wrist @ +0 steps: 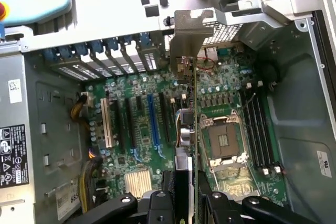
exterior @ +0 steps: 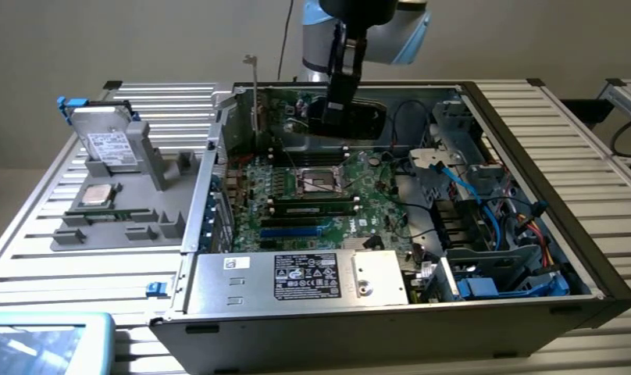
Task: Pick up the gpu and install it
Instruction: 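Insert the gpu into the slot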
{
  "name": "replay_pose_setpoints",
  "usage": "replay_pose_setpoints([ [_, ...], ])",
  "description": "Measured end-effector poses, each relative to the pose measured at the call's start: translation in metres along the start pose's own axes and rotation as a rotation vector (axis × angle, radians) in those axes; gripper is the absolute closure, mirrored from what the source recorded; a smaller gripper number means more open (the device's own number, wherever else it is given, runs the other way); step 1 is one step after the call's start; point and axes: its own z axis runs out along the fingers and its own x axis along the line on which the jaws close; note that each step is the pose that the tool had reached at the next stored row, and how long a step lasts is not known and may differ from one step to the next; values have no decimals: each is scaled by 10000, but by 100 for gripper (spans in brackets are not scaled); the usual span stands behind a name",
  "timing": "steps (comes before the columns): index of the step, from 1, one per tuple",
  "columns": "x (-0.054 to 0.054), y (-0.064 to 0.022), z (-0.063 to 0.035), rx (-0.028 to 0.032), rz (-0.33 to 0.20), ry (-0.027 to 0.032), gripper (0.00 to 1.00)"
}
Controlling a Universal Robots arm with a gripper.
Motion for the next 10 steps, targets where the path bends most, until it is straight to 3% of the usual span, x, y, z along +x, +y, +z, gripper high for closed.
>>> replay_pose_setpoints([
  [4, 0, 0, 0, 8, -690, 80, 72],
  [10, 0, 0, 0, 10, -743, 86, 72],
])
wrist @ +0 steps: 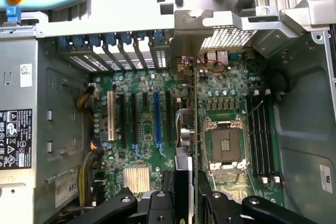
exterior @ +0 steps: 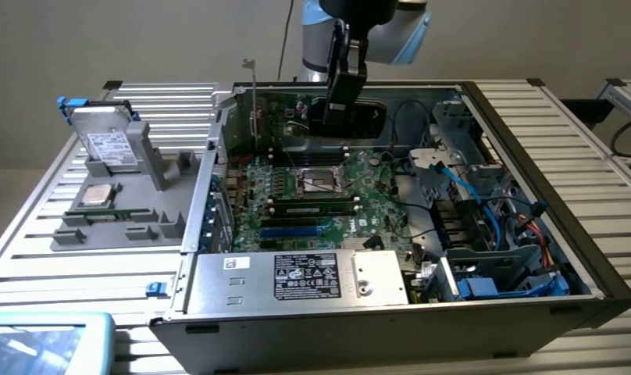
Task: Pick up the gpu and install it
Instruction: 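Insert the gpu into the slot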
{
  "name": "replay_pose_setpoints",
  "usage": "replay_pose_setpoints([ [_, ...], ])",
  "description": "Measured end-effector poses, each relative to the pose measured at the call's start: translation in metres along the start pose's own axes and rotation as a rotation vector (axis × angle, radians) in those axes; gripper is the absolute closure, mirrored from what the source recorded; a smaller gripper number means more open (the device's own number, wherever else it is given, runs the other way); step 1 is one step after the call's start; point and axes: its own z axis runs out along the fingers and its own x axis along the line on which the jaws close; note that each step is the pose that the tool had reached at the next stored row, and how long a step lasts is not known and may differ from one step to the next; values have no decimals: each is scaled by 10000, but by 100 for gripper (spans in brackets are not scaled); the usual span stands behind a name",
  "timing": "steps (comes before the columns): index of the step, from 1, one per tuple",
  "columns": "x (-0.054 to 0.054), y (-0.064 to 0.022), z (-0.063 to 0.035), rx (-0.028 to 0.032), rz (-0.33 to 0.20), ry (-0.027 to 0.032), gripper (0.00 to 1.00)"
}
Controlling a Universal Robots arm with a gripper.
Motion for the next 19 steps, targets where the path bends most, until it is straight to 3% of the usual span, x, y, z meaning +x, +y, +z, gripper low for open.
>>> replay_pose_setpoints([
  [1, 0, 1, 0, 18, -17, 1, 72],
  [2, 0, 1, 0, 118, -41, -3, 72],
  [4, 0, 0, 4, 416, -84, -22, 72],
  [5, 0, 0, 8, 503, -97, -26, 72],
  [11, 1, 8, 26, 528, -120, 62, 72],
  [13, 1, 18, 35, 612, -153, 91, 72],
  [19, 9, 70, 88, 823, -251, 92, 72],
])
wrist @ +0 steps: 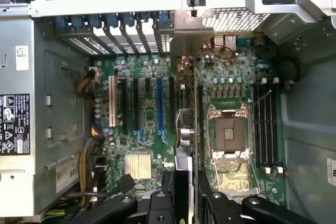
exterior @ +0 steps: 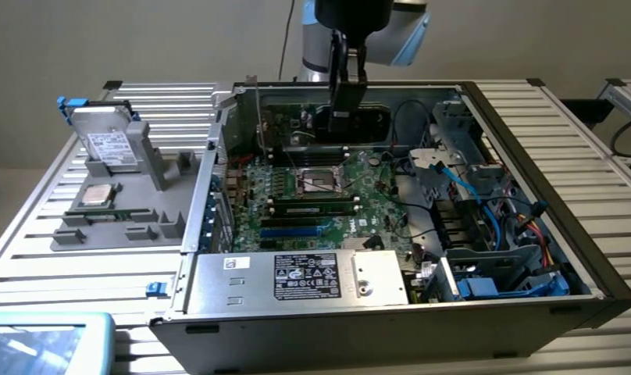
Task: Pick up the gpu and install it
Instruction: 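Insert the gpu into the slot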
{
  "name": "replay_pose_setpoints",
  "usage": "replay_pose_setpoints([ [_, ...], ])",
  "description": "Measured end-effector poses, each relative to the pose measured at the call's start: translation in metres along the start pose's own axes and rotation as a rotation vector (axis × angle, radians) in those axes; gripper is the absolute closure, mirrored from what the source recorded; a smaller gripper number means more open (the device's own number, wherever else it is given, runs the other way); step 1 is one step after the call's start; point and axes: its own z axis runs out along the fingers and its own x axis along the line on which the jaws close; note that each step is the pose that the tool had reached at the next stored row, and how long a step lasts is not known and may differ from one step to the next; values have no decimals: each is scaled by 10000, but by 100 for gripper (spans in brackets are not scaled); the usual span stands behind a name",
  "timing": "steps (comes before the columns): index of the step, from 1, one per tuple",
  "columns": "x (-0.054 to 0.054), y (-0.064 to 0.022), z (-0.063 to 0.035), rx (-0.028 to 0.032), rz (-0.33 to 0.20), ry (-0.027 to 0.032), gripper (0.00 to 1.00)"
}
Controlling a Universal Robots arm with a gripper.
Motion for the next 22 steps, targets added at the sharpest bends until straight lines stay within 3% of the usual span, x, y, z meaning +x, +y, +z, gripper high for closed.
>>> replay_pose_setpoints([
  [2, 0, 11, 16, 62, 0, 9, 72],
  [12, 0, 15, 20, 67, 0, 17, 72],
  [22, 3, 99, 122, 75, 1, 37, 72],
])
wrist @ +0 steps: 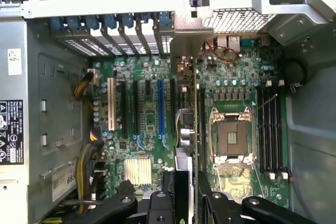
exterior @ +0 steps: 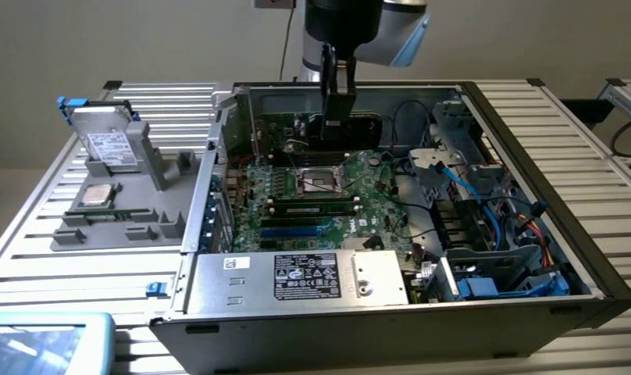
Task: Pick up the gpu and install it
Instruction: 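Insert the gpu into the slot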
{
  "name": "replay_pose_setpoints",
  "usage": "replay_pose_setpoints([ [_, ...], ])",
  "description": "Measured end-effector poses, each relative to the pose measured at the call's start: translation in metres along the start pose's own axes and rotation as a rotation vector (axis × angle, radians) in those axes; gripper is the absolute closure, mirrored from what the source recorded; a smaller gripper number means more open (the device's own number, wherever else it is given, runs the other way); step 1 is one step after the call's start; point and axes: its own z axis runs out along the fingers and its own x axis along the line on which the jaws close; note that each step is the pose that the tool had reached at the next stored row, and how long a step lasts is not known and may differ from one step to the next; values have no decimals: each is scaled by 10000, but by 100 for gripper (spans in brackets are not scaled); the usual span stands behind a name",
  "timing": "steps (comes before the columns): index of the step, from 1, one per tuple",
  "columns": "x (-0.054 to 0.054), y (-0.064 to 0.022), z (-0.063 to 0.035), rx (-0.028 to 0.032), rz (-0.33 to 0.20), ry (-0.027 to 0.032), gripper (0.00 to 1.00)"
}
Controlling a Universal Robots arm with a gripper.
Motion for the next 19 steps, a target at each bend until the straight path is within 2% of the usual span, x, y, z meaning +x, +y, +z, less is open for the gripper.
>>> replay_pose_setpoints([
  [13, 25, 141, 97, 2, 0, 19, 72],
  [15, 32, 151, 119, 3, 1, 29, 72],
  [19, 37, 155, 163, 6, 3, 89, 72],
])
